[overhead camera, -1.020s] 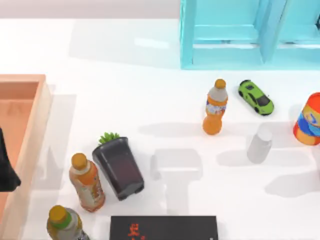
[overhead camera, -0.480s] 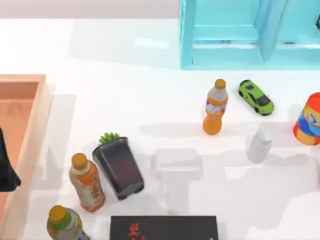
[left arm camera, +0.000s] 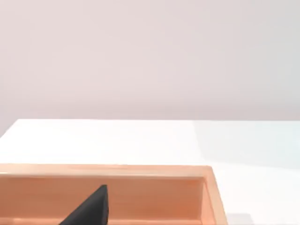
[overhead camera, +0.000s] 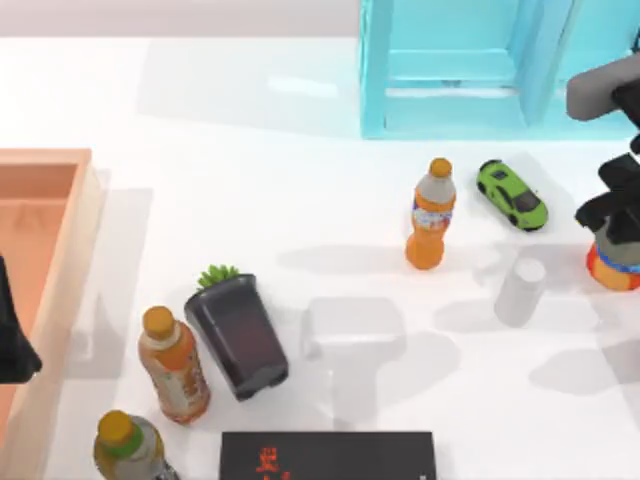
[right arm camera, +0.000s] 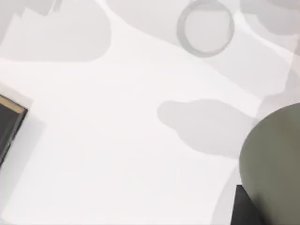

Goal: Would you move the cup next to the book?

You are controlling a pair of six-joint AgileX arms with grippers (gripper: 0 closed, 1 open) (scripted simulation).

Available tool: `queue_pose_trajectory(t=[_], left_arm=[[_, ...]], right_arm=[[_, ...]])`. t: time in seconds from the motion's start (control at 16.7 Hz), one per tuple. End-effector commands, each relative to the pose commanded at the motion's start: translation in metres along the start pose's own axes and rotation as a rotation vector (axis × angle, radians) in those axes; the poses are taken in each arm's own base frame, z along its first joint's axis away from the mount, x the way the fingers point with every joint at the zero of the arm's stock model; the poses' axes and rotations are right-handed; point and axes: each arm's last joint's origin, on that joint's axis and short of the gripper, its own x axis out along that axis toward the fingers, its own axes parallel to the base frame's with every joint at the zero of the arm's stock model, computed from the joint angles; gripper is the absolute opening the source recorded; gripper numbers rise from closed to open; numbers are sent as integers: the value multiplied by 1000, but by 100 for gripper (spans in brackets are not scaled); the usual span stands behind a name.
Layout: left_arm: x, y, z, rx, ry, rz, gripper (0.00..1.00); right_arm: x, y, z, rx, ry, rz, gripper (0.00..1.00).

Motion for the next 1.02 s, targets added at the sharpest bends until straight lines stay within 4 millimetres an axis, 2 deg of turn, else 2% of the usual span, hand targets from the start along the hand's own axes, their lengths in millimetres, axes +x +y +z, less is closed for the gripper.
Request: queue_pose_trajectory(t=[0.3,0.54,0.78,1.02], left_arm=[[0,0,0,0,0,0,100],[0,0,0,0,0,0,100],[0,0,0,0,0,0,100],[0,0,0,0,0,0,100]], right_arm=[[28,76,0,255,90,14,0],[49,119,-13,408,145,-20,0],[63,141,-29,494,166,-53,0],[66,145,-33,512,168,-61,0]])
